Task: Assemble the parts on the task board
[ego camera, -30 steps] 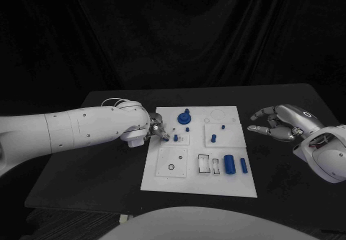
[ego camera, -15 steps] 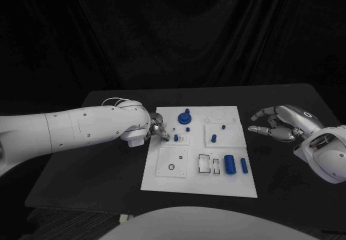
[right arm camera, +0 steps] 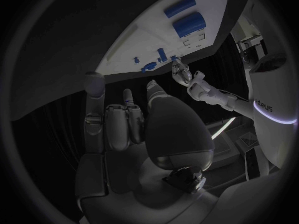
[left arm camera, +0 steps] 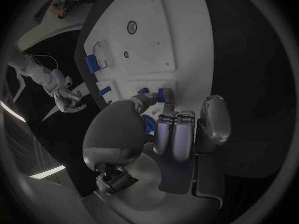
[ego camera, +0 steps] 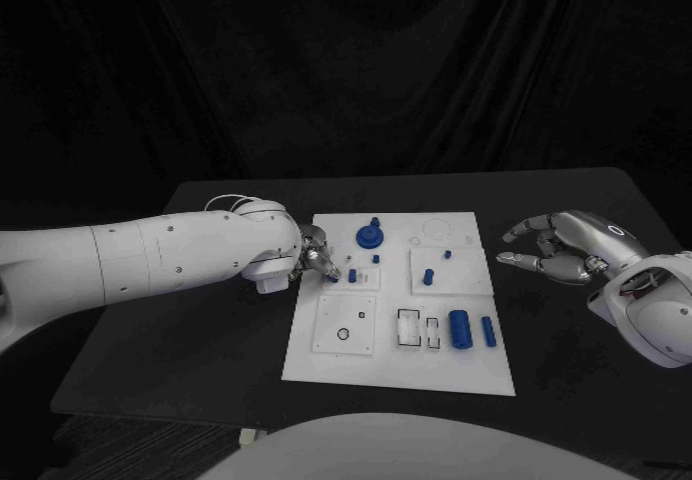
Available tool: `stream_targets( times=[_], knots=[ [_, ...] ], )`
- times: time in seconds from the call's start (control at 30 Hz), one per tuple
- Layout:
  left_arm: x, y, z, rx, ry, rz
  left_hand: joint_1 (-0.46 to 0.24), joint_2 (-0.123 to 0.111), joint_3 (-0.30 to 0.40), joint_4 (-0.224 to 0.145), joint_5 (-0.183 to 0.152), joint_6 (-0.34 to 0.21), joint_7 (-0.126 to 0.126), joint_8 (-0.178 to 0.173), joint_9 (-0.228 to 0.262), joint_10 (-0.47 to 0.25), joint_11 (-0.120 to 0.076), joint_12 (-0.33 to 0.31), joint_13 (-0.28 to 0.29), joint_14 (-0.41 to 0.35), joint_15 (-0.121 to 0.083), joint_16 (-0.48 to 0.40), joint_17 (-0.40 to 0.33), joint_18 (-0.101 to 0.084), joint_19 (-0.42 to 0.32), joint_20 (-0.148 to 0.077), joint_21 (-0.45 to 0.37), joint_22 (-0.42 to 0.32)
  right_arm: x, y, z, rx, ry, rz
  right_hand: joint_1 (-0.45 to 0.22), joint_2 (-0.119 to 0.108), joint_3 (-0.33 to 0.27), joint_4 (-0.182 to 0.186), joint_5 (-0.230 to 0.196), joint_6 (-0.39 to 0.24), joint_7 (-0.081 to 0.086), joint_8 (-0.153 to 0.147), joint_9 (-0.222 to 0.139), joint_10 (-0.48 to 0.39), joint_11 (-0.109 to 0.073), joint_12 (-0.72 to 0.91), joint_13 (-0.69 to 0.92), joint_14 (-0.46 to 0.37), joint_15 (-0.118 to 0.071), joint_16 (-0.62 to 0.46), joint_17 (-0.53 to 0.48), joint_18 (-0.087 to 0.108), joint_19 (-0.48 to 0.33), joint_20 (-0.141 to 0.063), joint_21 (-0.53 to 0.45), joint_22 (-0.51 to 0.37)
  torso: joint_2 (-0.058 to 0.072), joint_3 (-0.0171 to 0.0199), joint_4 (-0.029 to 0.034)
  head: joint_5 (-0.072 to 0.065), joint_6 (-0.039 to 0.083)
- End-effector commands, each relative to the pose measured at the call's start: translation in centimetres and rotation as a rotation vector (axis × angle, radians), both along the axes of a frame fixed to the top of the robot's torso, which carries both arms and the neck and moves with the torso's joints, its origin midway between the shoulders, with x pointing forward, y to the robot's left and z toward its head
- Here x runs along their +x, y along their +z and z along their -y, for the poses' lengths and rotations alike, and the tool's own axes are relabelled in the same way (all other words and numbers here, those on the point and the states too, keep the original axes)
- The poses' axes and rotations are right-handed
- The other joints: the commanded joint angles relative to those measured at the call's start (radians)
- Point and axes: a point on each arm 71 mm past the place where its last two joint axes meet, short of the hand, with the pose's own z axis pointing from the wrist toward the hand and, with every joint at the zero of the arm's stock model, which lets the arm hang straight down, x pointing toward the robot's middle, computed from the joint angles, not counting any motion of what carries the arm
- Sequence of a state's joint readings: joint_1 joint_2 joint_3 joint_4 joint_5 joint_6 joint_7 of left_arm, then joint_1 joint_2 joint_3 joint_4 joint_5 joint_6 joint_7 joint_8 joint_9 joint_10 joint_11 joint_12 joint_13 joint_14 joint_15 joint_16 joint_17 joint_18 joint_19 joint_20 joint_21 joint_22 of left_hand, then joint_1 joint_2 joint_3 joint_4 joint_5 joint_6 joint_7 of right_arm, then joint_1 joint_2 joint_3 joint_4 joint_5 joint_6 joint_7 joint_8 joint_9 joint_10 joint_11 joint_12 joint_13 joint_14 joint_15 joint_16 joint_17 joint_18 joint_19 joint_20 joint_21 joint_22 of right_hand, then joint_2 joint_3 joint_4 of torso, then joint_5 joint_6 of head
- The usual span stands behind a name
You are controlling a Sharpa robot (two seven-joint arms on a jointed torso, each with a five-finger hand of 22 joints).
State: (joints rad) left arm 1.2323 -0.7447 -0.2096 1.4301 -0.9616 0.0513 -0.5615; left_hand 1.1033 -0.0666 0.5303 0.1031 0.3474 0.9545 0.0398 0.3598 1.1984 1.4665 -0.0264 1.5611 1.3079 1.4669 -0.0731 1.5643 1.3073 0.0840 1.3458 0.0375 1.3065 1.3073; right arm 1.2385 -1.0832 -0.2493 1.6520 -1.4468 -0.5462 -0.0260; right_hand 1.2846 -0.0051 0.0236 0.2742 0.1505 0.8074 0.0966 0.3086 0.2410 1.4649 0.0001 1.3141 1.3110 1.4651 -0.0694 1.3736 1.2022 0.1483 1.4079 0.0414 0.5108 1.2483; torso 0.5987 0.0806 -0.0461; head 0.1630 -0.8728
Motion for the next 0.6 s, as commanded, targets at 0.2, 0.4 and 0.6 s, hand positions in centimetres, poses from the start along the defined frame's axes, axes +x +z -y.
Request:
stream_targets(
  times=[0.2,0.4,0.6],
  knots=[
    [-0.36,-0.66,-0.06,0.013,-0.014,-0.037,-0.083,0.024,-0.076,0.071,-0.114,0.0,0.006,-0.036,-0.023,0.083,0.007,-0.009,0.244,0.088,0.007,-0.005,0.236,0.001,-0.009,0.008,-0.012,0.036,0.0,-0.22,0.11,-0.008,-0.017,-0.016,0.013,0.0,0.001,-0.008,0.008,0.005,0.001,-0.006,-0.002,0.003,0.007,-0.007,0.007,0.041,0.006,-0.007,-0.002,0.008,-0.003,0.002,-0.009,-0.002,0.0,0.0001,-0.0008,-0.001,0.0],
    [-0.26,-0.67,-0.12,0.014,-0.009,-0.034,-0.15,0.051,-0.186,0.17,-0.166,-0.015,0.023,-0.086,-0.054,0.077,0.022,-0.013,0.239,0.086,0.02,-0.007,0.232,0.003,-0.013,0.02,-0.02,0.039,0.01,-0.24,0.13,-0.01,-0.016,-0.019,0.023,0.0,0.002,-0.011,0.052,0.007,0.002,-0.009,-0.006,0.002,0.007,-0.009,0.005,0.041,0.007,-0.009,-0.005,0.008,-0.003,0.003,-0.017,-0.004,-0.001,0.0003,-0.0013,-0.001,0.0],
    [-0.15,-0.67,-0.13,0.013,-0.006,-0.03,-0.203,0.088,-0.26,0.189,-0.2,-0.023,0.031,-0.11,-0.063,0.07,0.03,-0.018,0.234,0.083,0.027,-0.009,0.228,0.004,-0.016,0.027,-0.026,0.043,0.03,-0.27,0.12,-0.011,-0.016,-0.02,0.025,0.001,0.003,-0.012,0.062,0.007,0.003,-0.01,-0.007,0.002,0.008,-0.009,0.005,0.041,0.007,-0.01,-0.006,0.008,-0.003,0.003,-0.02,-0.005,0.0,0.0001,-0.0009,-0.001,0.0]
  ],
)
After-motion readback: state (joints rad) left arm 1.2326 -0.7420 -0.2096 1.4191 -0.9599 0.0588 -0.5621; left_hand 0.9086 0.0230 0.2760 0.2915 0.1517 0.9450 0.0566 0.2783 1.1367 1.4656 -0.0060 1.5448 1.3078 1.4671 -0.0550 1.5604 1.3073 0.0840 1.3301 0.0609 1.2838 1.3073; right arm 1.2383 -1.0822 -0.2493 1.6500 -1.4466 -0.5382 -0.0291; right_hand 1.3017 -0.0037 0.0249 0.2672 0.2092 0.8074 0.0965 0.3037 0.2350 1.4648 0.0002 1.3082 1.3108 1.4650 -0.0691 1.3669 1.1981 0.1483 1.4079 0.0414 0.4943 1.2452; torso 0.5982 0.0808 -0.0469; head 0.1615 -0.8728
